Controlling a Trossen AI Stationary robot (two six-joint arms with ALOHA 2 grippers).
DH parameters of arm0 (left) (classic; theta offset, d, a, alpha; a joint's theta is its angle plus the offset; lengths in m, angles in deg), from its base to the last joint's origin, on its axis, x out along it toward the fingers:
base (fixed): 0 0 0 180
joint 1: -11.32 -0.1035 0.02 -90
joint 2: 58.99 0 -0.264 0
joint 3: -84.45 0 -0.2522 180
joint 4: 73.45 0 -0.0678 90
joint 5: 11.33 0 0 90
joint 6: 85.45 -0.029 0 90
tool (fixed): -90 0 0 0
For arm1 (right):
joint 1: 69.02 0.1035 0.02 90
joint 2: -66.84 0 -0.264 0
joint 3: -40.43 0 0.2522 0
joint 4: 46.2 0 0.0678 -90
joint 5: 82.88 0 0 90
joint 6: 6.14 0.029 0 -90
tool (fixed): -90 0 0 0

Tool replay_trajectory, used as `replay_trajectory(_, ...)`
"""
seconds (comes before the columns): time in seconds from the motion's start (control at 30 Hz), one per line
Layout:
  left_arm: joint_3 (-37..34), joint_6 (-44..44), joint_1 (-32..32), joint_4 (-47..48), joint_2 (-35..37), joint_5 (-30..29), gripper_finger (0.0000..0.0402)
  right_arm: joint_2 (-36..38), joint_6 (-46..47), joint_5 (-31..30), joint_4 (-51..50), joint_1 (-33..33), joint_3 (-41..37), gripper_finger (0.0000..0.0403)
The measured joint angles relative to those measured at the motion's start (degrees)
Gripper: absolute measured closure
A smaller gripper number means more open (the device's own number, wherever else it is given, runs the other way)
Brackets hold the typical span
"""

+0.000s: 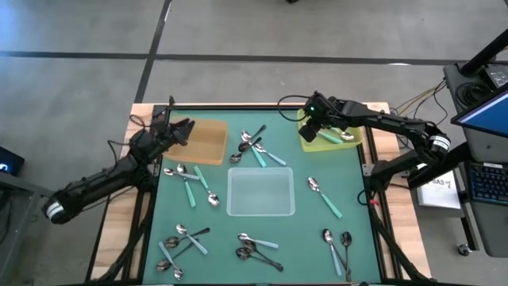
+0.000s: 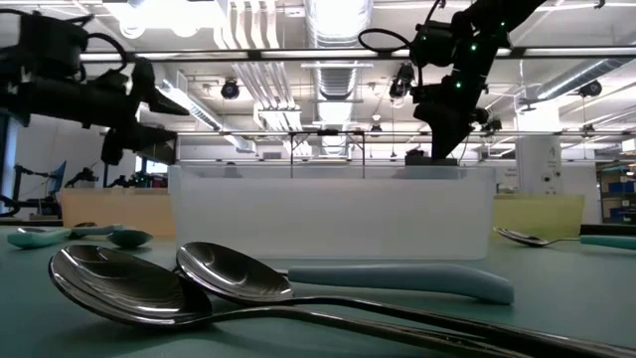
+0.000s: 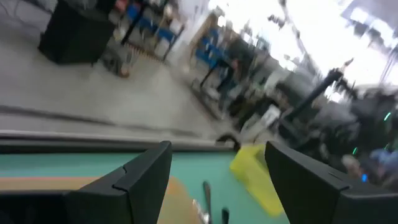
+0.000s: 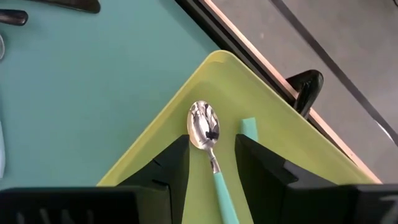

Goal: Sort silverware by color (type)
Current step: Put the black spoon into the orange bin

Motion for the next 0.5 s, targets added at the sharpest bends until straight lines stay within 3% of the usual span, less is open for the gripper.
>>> replay_trajectory(0.23, 12.0, -9.5, 0.0, 3.9, -15.6, 2.6, 0.0154, 0.0, 0.9, 0.0, 0.0, 0.0, 0.0, 0.0282)
replay_trajectory(0.5, 28.5, -21.6, 0.0, 18.8, -34.4, 3.5, 0.0154, 0.0, 0.9, 0.0, 0.0, 0.0, -0.1, 0.0282)
